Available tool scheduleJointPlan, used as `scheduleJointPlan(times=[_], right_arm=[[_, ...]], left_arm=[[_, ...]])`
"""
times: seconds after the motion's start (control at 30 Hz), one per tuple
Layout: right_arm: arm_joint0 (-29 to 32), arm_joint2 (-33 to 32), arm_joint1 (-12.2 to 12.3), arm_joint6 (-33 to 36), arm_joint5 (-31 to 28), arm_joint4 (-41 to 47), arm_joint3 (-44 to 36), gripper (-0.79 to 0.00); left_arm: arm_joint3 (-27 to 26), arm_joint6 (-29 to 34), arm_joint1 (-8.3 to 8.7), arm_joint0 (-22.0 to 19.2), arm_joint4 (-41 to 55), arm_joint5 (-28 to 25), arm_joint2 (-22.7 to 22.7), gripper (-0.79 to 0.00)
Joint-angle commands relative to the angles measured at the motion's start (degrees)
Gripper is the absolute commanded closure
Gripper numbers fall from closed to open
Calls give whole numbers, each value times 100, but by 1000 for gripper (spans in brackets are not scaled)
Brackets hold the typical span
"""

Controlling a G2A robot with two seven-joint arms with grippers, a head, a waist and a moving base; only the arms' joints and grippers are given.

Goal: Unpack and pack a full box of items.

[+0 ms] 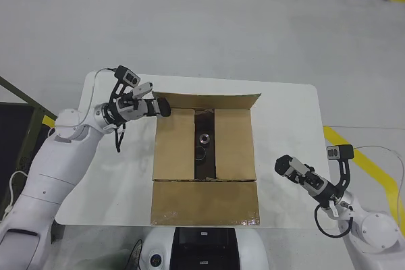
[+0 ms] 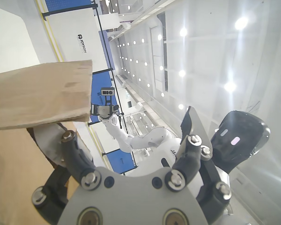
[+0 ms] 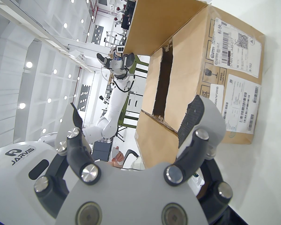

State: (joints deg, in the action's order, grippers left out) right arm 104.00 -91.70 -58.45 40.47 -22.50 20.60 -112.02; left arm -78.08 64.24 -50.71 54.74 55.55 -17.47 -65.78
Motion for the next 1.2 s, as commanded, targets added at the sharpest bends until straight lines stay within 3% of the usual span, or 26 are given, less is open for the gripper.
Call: scheduleJointPlan(times=[0.0,0.3,0.63,1.17], right_arm=[[0,0,0,0,0,0,0,-785],[0,0,0,0,0,0,0,-785],[0,0,0,0,0,0,0,-785],[0,0,0,0,0,0,0,-785]], left_arm=[[165,37,-76,-180,206,79,133,-785],[1010,15,-348,-863,37,126,590,-785],[1878,16,-552,-1449,-375,142,803,-785],[2903,-77,-841,-1763,-789,159,1095,-785]])
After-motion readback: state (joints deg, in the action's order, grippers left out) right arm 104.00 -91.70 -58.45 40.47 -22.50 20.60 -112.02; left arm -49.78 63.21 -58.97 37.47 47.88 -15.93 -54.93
